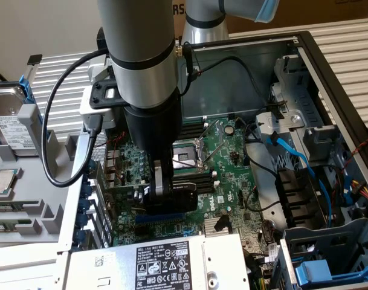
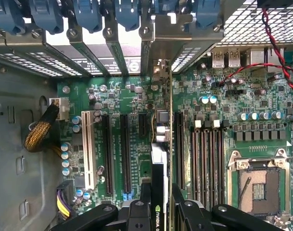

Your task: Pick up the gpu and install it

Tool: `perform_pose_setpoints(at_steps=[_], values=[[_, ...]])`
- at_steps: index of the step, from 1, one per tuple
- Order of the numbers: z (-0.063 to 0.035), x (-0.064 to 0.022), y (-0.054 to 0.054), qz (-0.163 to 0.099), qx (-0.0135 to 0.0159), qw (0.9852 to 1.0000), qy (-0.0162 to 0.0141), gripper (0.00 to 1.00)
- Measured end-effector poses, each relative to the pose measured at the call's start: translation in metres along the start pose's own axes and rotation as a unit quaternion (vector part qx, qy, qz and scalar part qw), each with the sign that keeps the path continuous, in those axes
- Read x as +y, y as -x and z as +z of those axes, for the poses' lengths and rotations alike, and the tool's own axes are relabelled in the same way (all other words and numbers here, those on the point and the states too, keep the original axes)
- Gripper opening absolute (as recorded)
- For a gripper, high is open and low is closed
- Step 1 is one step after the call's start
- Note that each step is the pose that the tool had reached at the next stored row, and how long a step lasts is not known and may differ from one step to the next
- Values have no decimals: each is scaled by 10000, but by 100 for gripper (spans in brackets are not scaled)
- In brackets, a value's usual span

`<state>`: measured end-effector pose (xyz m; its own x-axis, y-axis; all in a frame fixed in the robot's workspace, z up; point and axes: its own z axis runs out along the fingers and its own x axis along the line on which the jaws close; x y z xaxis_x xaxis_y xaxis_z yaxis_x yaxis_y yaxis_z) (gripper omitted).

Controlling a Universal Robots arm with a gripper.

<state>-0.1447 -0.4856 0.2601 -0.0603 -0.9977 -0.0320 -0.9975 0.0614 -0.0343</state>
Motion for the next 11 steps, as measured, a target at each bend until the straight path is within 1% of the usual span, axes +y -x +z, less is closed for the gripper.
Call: perform_pose_setpoints(at_steps=[2, 11], values=[[-1, 0, 0, -6, 5, 10000, 0, 27], [-1, 0, 6, -61, 11, 10000, 2, 27]])
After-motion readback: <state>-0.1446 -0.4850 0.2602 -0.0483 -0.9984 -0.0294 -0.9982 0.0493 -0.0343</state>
